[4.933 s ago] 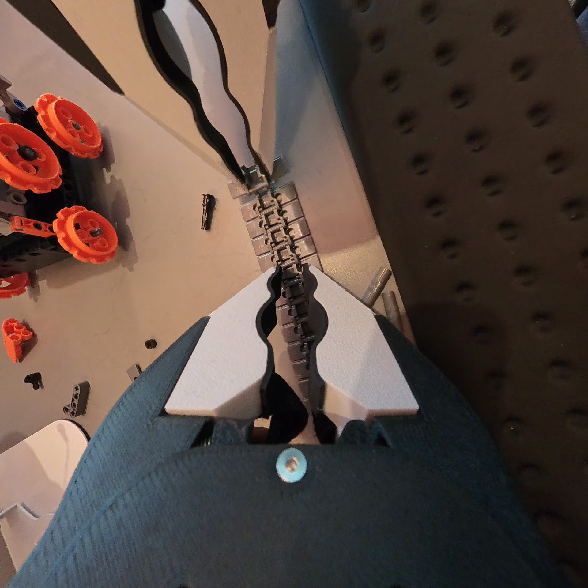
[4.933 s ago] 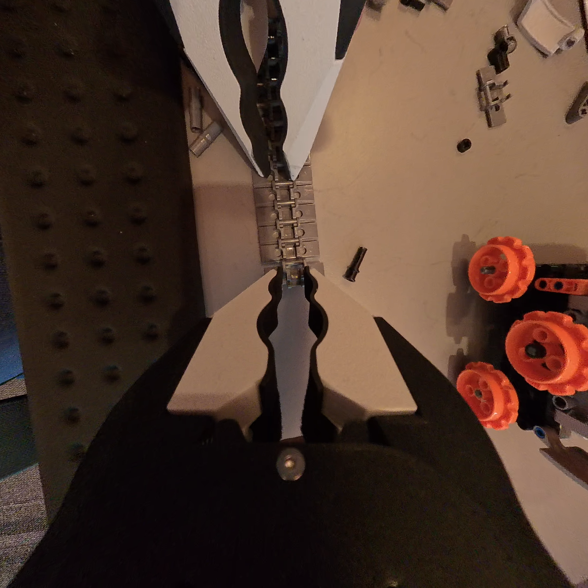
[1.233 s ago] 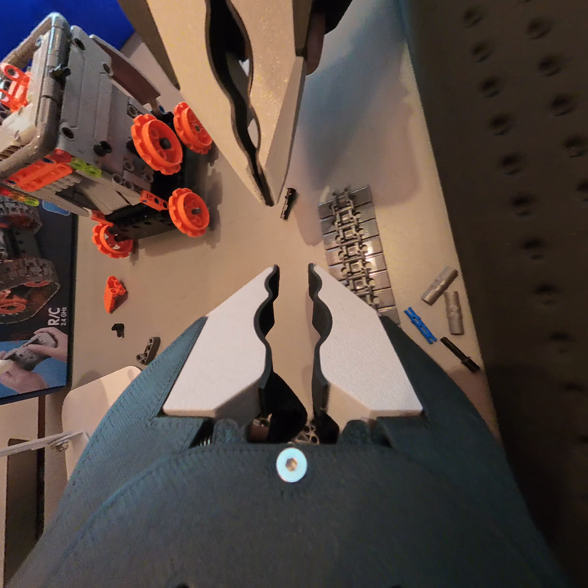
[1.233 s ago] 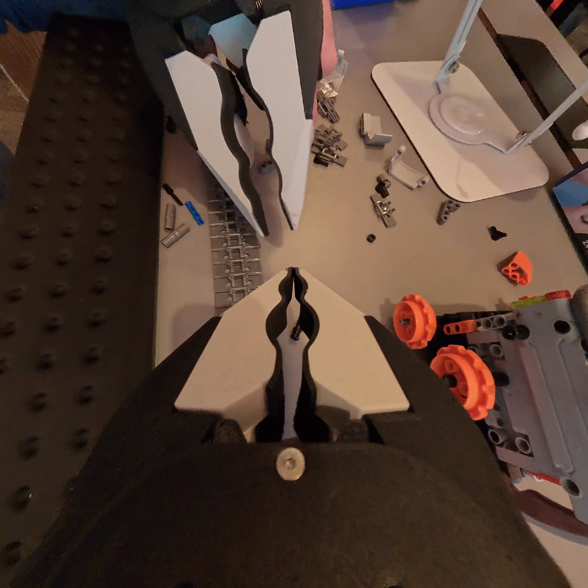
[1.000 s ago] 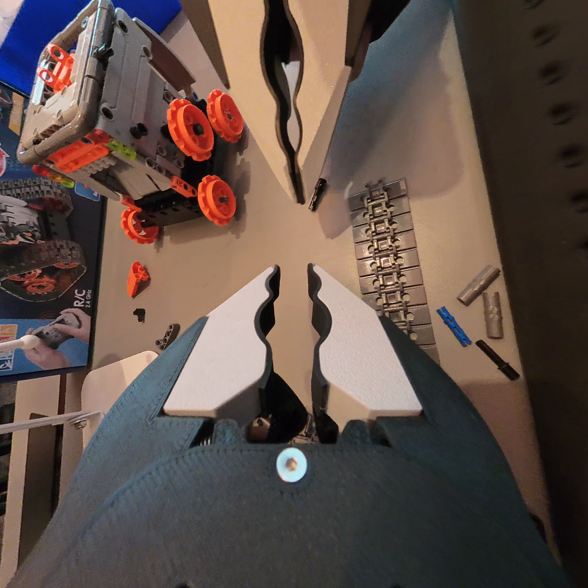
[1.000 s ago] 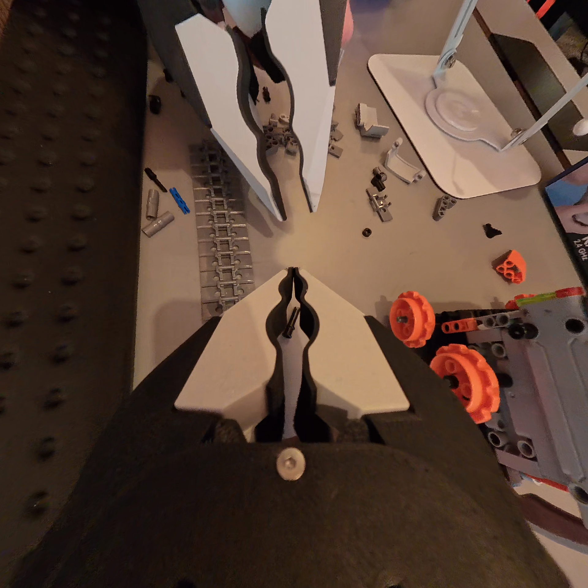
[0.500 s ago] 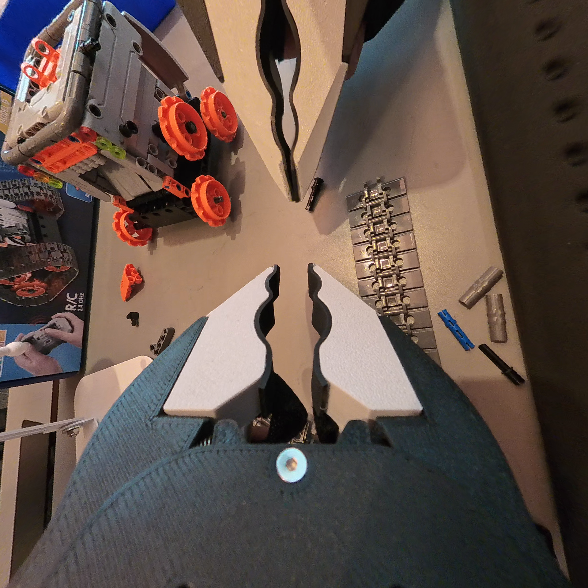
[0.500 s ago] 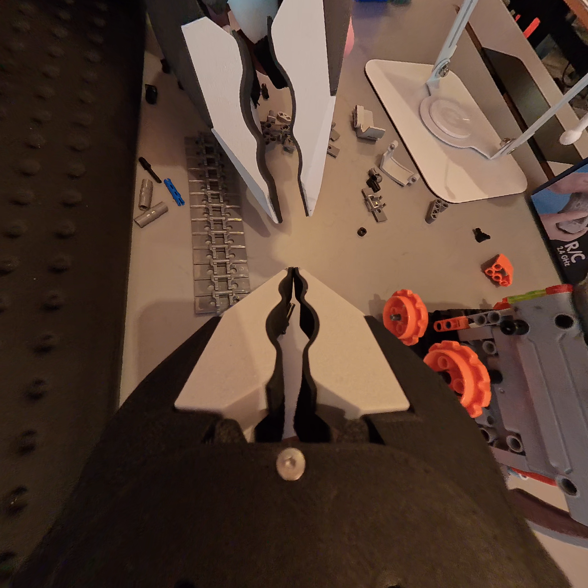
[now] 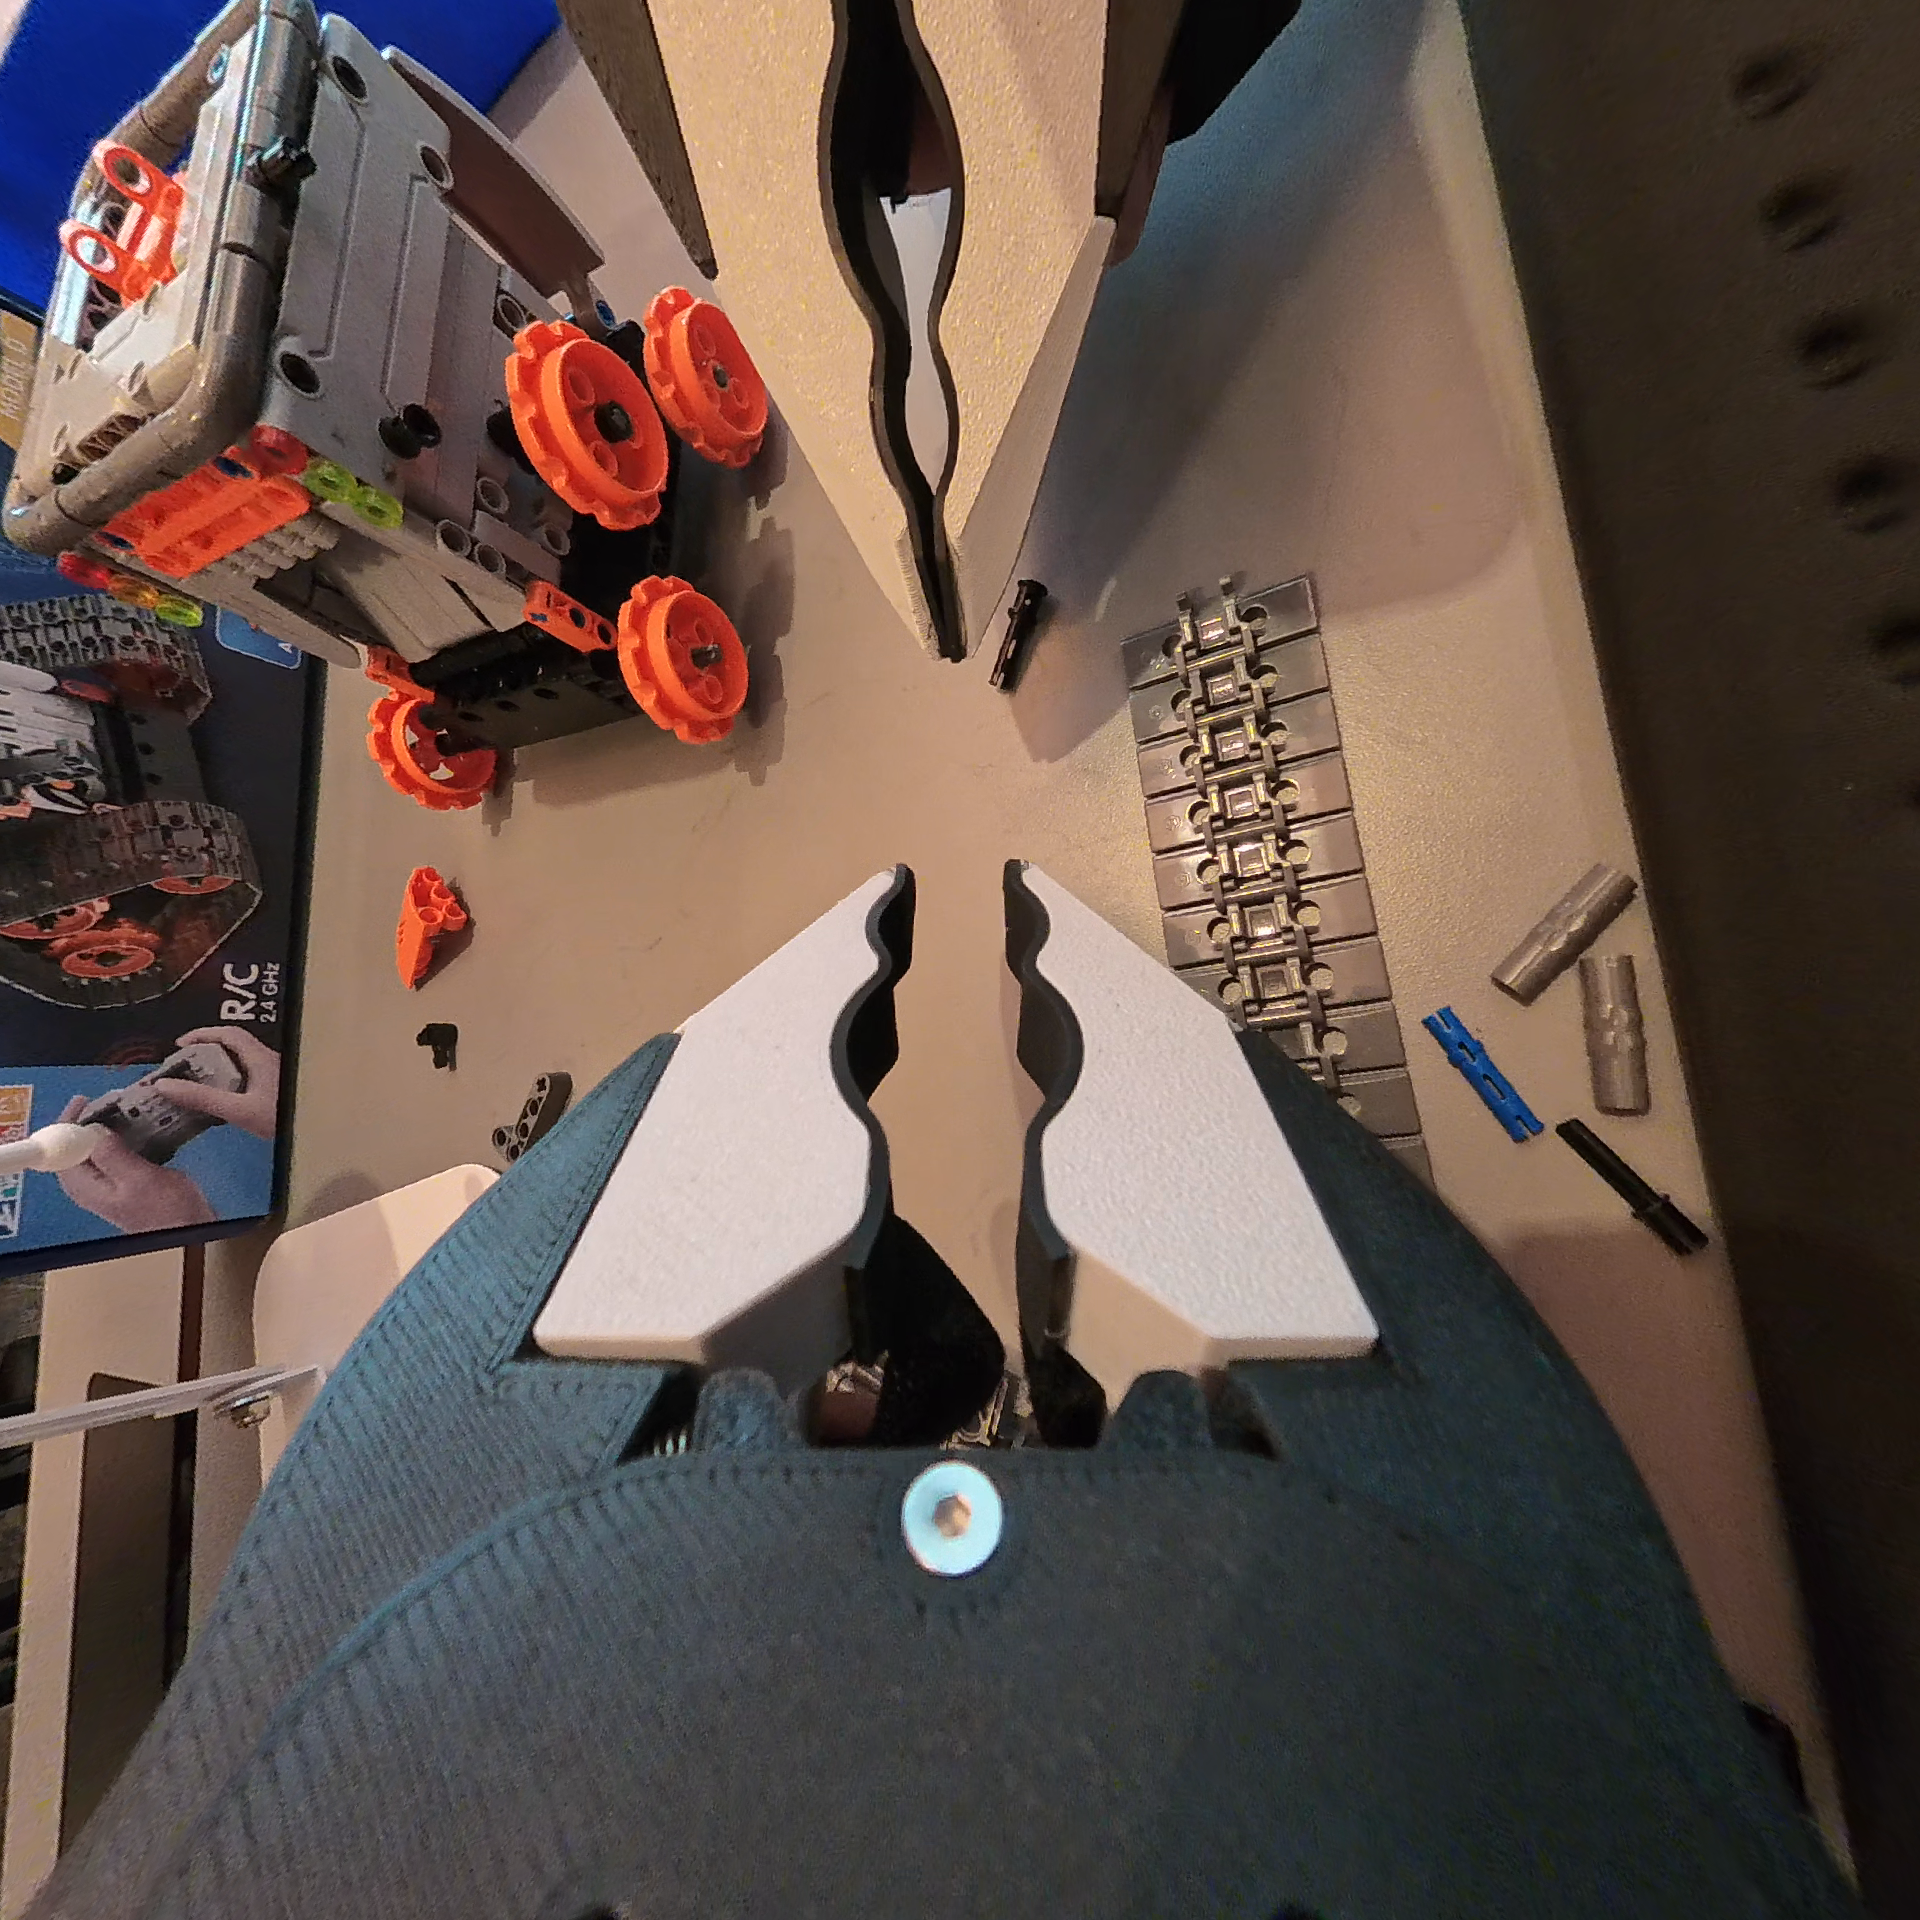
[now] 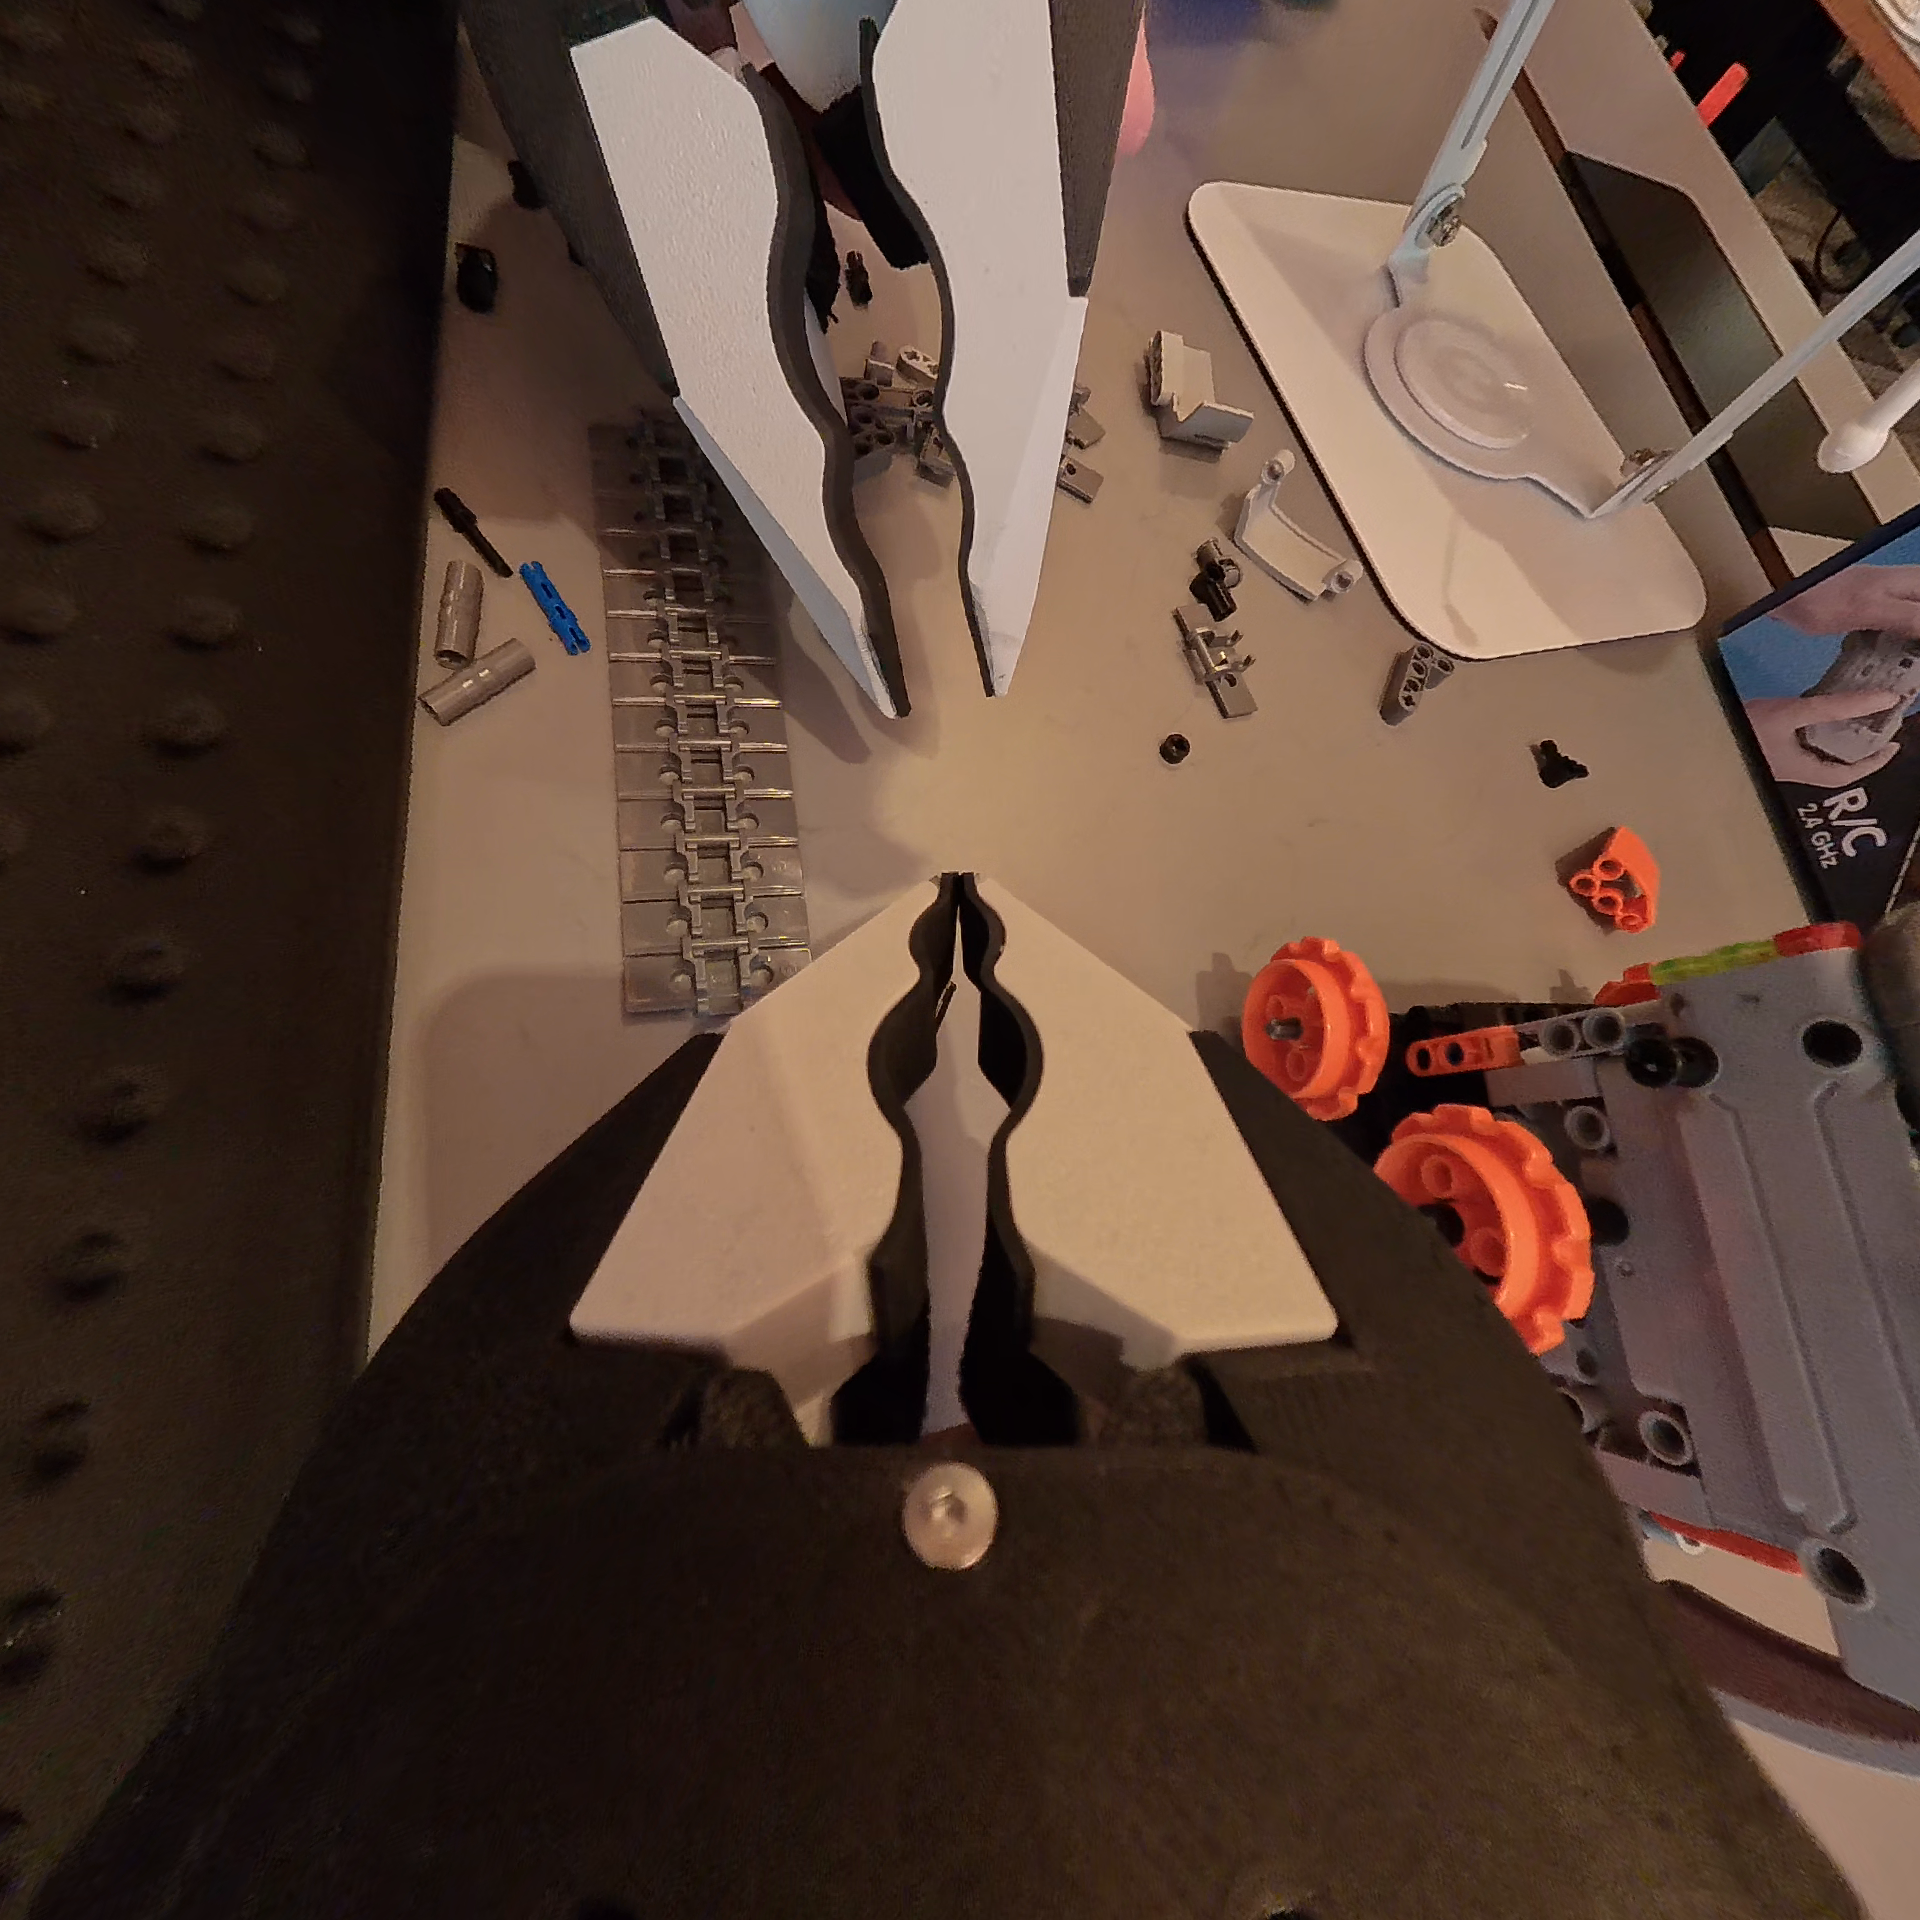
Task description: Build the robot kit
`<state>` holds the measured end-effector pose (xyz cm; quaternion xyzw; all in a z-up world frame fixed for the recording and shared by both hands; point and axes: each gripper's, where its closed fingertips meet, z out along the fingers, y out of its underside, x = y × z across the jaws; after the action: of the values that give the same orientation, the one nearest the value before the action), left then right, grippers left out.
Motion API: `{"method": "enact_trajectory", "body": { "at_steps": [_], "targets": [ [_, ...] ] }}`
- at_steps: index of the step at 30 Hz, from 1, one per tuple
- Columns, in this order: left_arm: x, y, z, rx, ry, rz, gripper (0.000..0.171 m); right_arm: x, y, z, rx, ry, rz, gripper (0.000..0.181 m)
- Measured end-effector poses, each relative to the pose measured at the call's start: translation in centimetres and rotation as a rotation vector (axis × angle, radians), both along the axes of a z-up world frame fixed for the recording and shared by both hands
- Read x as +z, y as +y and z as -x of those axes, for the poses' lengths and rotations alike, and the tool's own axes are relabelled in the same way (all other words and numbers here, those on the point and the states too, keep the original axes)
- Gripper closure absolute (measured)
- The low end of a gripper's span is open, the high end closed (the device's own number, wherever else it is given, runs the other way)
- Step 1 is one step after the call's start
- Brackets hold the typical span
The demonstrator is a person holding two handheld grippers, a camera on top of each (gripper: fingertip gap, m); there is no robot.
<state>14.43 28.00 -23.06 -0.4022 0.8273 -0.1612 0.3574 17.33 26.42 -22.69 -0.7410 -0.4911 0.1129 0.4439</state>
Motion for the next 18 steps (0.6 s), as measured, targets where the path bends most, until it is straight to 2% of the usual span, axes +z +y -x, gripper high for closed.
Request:
{"method": "enact_trajectory", "body": {
  "at_steps": [18],
  "targets": [
    [-0.27,0.15,0.07,0.002,0.012,-0.003,0.155,-0.07,-0.10,-0.10,0.006,-0.011,-0.007,0.181]
  ]
}}
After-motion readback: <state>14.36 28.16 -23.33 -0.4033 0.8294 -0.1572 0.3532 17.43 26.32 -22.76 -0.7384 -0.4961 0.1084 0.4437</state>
